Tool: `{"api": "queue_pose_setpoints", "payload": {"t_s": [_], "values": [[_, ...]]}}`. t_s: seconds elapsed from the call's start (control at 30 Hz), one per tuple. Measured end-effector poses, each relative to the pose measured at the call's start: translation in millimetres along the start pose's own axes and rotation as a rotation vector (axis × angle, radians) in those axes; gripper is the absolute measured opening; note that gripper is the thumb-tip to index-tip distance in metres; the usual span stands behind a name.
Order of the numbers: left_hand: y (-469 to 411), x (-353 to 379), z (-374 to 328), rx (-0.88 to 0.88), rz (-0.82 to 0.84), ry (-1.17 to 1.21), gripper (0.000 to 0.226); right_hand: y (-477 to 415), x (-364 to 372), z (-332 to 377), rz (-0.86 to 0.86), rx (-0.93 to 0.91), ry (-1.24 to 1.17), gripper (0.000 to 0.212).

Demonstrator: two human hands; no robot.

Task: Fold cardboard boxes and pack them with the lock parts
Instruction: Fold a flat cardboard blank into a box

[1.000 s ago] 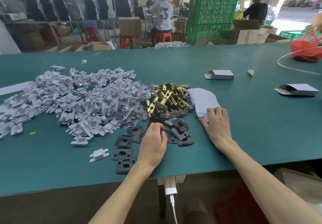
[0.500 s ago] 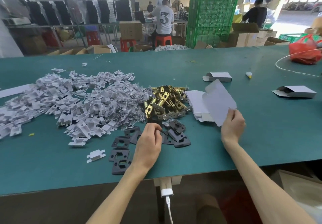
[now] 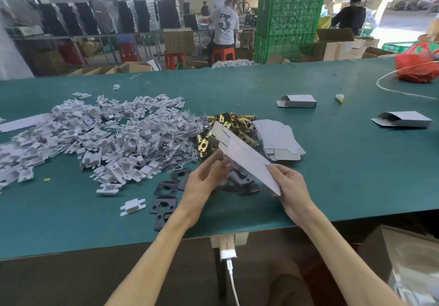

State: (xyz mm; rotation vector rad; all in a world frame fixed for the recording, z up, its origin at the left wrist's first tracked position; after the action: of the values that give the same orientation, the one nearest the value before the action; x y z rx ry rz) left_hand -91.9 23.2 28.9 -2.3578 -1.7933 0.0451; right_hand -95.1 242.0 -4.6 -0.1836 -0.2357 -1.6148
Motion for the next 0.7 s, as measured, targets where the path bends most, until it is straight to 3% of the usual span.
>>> {"api": "queue_pose_setpoints", "payload": {"t_s": [0.1, 0.2, 0.37, 0.5, 0.7], "values": [[-1, 24, 0, -0.063, 0.238, 0.283, 0.108, -2, 3, -2, 0.030, 0.013, 0.043, 0.019], [-2, 42, 3, -0.079, 0.355, 0.206, 0.110, -1, 5, -2, 0.027, 0.007, 0.090, 0.017], [-7, 41, 12, -0.095, 0.309, 0.267, 0.104, 1, 5, -2, 0.012, 0.009, 0.169, 0.020], [-11, 35, 17, -0.102, 0.240, 0.334, 0.089, 4, 10, 0, 0.031, 0.005, 0.120, 0.023], [-10, 22, 17, -0.099, 0.160, 0.479, 0.085, 2, 12, 4, 0.086, -0.029, -0.015, 0.023]]}}
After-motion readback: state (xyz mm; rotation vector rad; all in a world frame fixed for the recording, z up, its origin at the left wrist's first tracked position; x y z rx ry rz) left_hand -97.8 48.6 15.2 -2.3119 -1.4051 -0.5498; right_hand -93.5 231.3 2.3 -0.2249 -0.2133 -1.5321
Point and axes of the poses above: each hand's wrist, its own y-axis away from the middle knuckle, its own x-axis out of the palm, z = x × y, the point moved 10 cm from there along -y, towards the middle knuckle, and after that the axes turned 4 degrees about z, right-handed, at the moved point
